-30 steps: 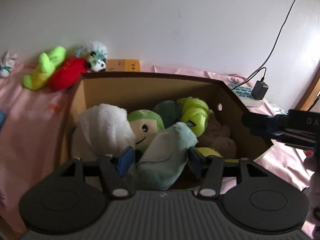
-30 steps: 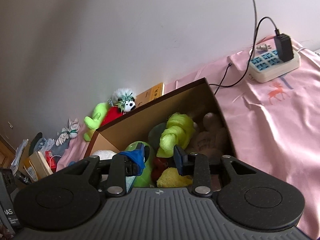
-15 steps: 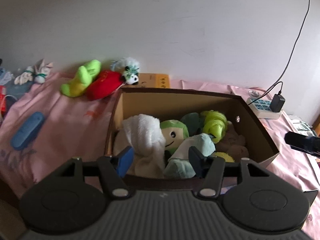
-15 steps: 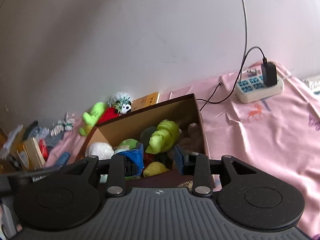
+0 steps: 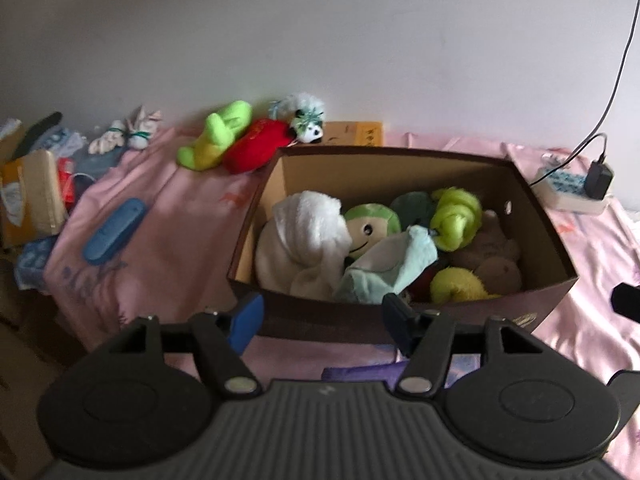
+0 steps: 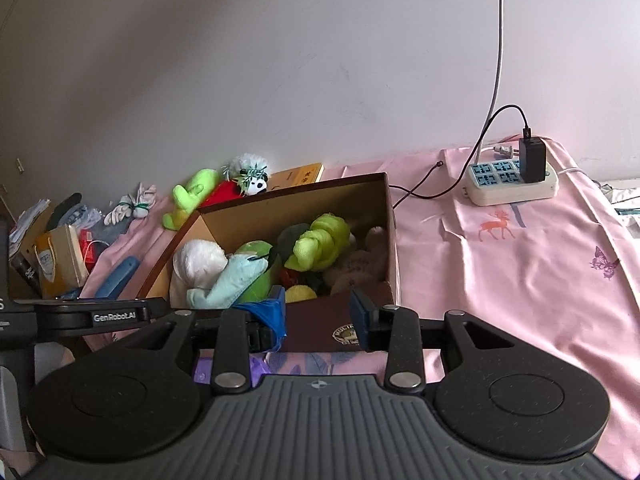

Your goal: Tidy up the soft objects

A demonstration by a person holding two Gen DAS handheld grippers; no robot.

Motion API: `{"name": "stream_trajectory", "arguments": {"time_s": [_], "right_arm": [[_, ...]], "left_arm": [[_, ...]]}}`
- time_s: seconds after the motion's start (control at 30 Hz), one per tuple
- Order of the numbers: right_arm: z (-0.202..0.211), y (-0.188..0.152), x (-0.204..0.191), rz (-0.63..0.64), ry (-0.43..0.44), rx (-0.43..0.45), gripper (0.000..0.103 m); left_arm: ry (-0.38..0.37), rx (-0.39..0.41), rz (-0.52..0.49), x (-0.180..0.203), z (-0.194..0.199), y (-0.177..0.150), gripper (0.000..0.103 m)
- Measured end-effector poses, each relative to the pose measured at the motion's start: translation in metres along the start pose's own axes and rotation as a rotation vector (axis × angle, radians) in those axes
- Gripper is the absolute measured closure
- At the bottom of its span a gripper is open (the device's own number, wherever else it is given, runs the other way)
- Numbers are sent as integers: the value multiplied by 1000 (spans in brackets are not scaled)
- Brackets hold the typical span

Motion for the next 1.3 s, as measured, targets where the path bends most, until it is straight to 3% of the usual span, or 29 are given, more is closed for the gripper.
{"name": "stream_trajectory", "arguments": {"time_s": [0.13,0.33,0.73,1.1,1.3], "right_arm": [[8,-2,3,19,-5,1,84],[20,-5,13,28,-23,4,83],[38,-12,49,-49,-170,-44,81],[44,-21,72,-101,-210,-80,80],[41,-16,64,-91,-206,-73,80]], "left_arm": [[54,-4,-18,12,8,-4,39],[77,-31,-31,30,18,-9,39],[42,-93,-92,73,30,-22,39],[43,-96,-123,99,36,-31,39],[52,-122,-105,94,30,-32,39]]}}
Point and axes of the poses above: each gripper's, at about its wrist camera, not at the fingertips, and z roughly against the way its jaws point, x to its right, y to its top, the point moved 2 cm from there along -z, roughly the way its jaws point, and after that the axes turned 12 degrees about y, right-handed, at the moved point
